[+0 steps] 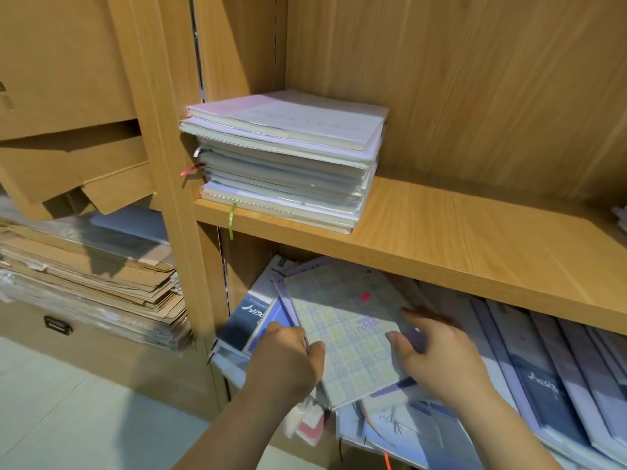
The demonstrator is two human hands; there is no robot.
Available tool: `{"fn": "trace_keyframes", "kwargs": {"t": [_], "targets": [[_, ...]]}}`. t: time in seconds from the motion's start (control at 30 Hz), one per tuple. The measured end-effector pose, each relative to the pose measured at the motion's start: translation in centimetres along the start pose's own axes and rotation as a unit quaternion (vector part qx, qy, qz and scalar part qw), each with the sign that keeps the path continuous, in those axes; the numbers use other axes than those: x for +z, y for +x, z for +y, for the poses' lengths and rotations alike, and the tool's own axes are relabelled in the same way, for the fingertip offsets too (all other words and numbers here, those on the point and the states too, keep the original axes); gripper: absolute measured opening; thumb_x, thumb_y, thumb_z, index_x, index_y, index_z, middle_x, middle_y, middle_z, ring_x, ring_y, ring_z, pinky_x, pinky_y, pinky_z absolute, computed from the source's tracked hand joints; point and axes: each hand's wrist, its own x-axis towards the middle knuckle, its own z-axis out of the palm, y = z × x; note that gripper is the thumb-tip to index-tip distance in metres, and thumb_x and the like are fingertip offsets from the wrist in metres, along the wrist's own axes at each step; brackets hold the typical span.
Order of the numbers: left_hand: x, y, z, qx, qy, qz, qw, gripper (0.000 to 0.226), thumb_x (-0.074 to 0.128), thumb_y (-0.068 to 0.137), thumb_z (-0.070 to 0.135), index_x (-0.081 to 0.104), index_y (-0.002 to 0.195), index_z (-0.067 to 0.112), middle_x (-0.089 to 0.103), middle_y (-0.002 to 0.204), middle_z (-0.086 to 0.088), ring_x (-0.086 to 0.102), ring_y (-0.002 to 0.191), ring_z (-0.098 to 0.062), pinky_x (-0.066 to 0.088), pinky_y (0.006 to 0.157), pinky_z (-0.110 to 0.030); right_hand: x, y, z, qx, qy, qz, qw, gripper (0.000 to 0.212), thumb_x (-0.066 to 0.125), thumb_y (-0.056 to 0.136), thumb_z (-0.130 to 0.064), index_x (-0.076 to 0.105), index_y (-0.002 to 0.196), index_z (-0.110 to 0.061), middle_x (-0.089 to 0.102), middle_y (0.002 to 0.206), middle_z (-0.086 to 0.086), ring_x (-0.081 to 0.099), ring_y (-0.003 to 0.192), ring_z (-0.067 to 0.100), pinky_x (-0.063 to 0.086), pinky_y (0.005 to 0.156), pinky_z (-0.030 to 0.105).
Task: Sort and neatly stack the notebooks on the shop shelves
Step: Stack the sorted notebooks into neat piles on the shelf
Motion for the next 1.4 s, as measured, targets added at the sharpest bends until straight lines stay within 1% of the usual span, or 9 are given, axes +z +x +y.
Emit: {"fn": "trace_keyframes", "kwargs": {"t": [0.2,0.33,0.57,0.77,0.9,1.03,1.13,1.27,1.4], "targets": [[0.5,-0.9,2.0,-0.140,-0.382,-0.015,0.913,0.014,0.075,0.090,0.011,0.066,0.100,0.017,0.076,0.094,-0.005,0.072,0.084,-0.022,0.062,0.077,-0.043,0.2,0.5,-0.6,0.015,0.022,-0.003,1.000,0.051,0.063,0.089,-0.058,0.061,0.136,-0.037,0.073,0.109,-0.007,0.061,0.116,0.027,0.048,0.093,0.035],[-1.2,-0.9,2.3,-0.143,-0.524,-0.059,0.838,0.024,0.074,0.088,0.036,0.058,0.106,0.039,0.077,0.087,-0.003,0.075,0.083,-0.032,0.059,0.063,-0.041,-1.1,-0.4,0.4,0.032,0.074,-0.002,0.997,0.044,0.067,0.085,-0.056,0.066,0.125,-0.038,0.073,0.105,-0.014,0.067,0.105,0.018,0.053,0.082,0.034],[-1.4,-2.5,0.6,-0.132,-0.375,-0.104,0.912,0.034,0.062,0.100,0.021,0.057,0.132,0.033,0.071,0.115,0.013,0.065,0.107,-0.010,0.053,0.084,-0.027,-2.0,-2.5,0.8,0.007,0.117,-0.045,0.992,0.041,0.073,0.086,-0.049,0.068,0.125,-0.037,0.071,0.079,-0.013,0.065,0.079,0.001,0.056,0.074,0.030],[-4.9,-6.5,0.9,-0.114,-0.462,-0.056,0.878,0.018,0.066,0.098,0.029,0.071,0.115,0.027,0.079,0.099,0.008,0.076,0.088,-0.010,0.057,0.069,-0.024,-4.1,-5.1,-0.7,0.077,0.268,-0.142,0.950,0.061,0.071,0.087,-0.057,0.054,0.142,-0.035,0.063,0.117,-0.014,0.064,0.091,0.000,0.049,0.075,0.017],[-8.3,-10.9,0.6,-0.096,-0.487,-0.072,0.865,0.024,0.071,0.094,0.015,0.071,0.118,0.018,0.079,0.098,-0.012,0.078,0.089,-0.029,0.061,0.070,-0.034,-5.6,-9.4,-3.4,0.126,0.335,-0.166,0.919,0.051,0.076,0.090,-0.038,0.058,0.136,-0.030,0.061,0.100,-0.004,0.061,0.069,0.001,0.047,0.061,0.013],[-12.2,-15.7,-1.0,-0.064,-0.413,-0.029,0.908,0.028,0.069,0.092,-0.001,0.084,0.097,0.023,0.080,0.091,-0.007,0.078,0.083,-0.021,0.059,0.066,-0.026,-8.6,-14.8,-6.0,0.115,0.391,-0.140,0.902,0.035,0.080,0.087,-0.028,0.066,0.119,-0.035,0.070,0.121,0.007,0.067,0.081,0.009,0.048,0.067,0.017],[-16.1,-19.3,-1.5,-0.038,-0.374,-0.055,0.925,0.030,0.073,0.085,0.011,0.082,0.106,0.031,0.080,0.101,0.002,0.077,0.094,-0.014,0.055,0.083,-0.033,-11.5,-18.8,-8.7,0.064,0.434,-0.113,0.892,0.028,0.080,0.086,-0.021,0.069,0.109,-0.034,0.074,0.097,-0.018,0.066,0.076,-0.012,0.046,0.064,0.004],[-21.4,-21.7,0.0,0.032,-0.344,0.014,0.938,0.042,0.069,0.078,0.012,0.080,0.099,0.046,0.078,0.099,0.019,0.072,0.089,0.005,0.056,0.069,-0.017,-16.0,-21.5,-12.0,0.006,0.478,-0.046,0.877,0.027,0.082,0.080,-0.025,0.071,0.101,-0.038,0.075,0.080,-0.019,0.067,0.067,-0.001,0.047,0.058,0.008],[-26.0,-20.3,4.2,0.099,-0.333,0.089,0.933,0.032,0.066,0.073,0.034,0.078,0.098,0.051,0.077,0.097,0.020,0.073,0.086,0.002,0.057,0.075,-0.033,-19.9,-18.3,-14.6,-0.048,0.500,0.042,0.864,0.025,0.082,0.082,-0.029,0.070,0.104,-0.034,0.064,0.072,-0.008,0.054,0.055,0.010,0.044,0.054,0.023]]}}
